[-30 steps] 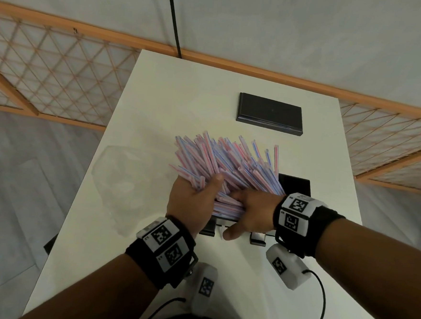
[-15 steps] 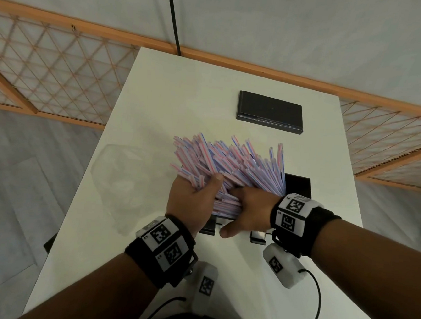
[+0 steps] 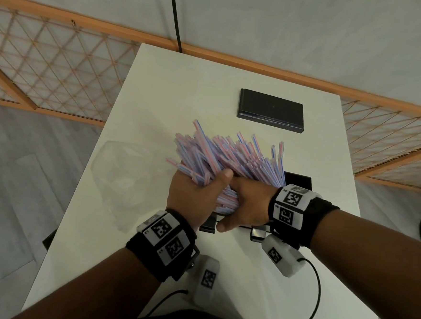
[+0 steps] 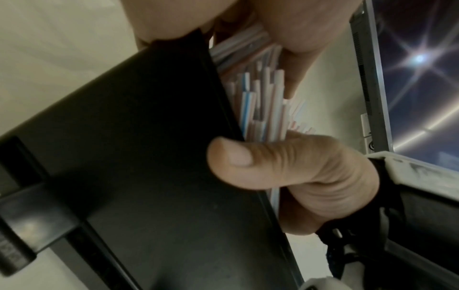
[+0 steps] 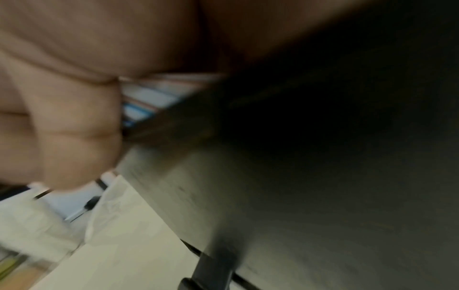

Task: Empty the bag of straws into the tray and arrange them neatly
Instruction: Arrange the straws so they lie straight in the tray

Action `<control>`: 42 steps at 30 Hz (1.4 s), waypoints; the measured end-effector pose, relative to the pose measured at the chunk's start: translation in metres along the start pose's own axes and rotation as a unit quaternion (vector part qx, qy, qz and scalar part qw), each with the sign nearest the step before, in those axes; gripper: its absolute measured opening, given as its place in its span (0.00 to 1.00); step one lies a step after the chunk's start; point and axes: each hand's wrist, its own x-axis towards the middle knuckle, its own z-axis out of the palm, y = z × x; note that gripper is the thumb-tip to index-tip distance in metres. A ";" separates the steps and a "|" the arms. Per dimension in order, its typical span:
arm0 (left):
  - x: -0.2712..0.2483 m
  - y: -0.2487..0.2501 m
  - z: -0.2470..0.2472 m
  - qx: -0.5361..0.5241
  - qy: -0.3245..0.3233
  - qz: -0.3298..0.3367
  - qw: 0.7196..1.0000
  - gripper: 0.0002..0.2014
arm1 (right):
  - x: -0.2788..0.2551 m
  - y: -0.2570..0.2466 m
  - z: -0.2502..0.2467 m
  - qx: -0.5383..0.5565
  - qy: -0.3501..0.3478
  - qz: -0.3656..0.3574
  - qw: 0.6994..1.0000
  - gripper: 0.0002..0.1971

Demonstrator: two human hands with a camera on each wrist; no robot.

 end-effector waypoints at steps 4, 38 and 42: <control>0.001 -0.005 -0.003 0.040 -0.004 0.000 0.999 0.19 | -0.001 -0.001 0.004 -0.013 0.042 -0.047 0.998 0.35; -0.010 -0.008 -0.013 -0.012 -0.076 0.035 0.996 0.24 | -0.050 0.041 0.031 0.102 0.405 0.002 0.909 0.31; -0.006 -0.010 -0.016 0.003 -0.076 0.035 0.996 0.20 | -0.063 0.056 0.025 0.051 0.335 0.038 0.940 0.25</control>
